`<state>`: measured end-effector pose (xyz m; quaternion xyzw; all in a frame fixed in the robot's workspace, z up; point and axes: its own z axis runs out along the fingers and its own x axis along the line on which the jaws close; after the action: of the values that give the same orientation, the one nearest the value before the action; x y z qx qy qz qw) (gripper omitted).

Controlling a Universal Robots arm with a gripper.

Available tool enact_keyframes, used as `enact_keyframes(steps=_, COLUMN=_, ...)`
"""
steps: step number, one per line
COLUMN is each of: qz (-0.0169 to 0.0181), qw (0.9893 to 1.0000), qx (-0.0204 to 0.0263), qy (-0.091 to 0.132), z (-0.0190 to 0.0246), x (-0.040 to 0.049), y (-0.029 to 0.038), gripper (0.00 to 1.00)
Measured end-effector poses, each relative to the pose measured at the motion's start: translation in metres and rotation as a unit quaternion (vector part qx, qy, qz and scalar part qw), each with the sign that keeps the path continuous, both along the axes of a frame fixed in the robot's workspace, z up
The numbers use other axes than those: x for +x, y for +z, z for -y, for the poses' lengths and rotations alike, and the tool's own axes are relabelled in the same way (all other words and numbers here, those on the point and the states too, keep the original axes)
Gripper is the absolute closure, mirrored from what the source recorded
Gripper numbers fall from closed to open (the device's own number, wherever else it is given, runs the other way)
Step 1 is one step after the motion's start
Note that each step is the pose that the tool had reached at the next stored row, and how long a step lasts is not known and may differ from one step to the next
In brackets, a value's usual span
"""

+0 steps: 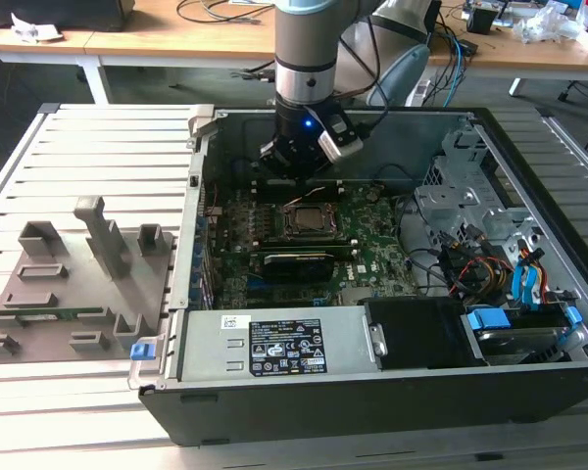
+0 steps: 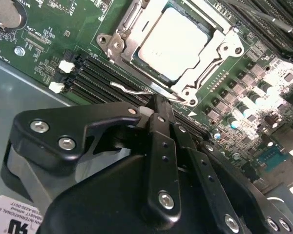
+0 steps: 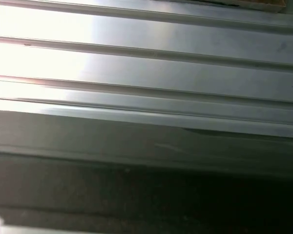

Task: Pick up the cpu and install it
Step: 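Install the first cpu locking lever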

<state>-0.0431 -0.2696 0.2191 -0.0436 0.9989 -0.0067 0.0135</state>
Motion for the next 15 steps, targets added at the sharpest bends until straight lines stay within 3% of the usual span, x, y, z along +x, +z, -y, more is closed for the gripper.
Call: enact_keyframes(steps=15, qz=-0.0005, qw=1.0, qx=0.0001, qy=0.0, z=0.0002, x=0.0276, y=-0.0117, gripper=0.89)
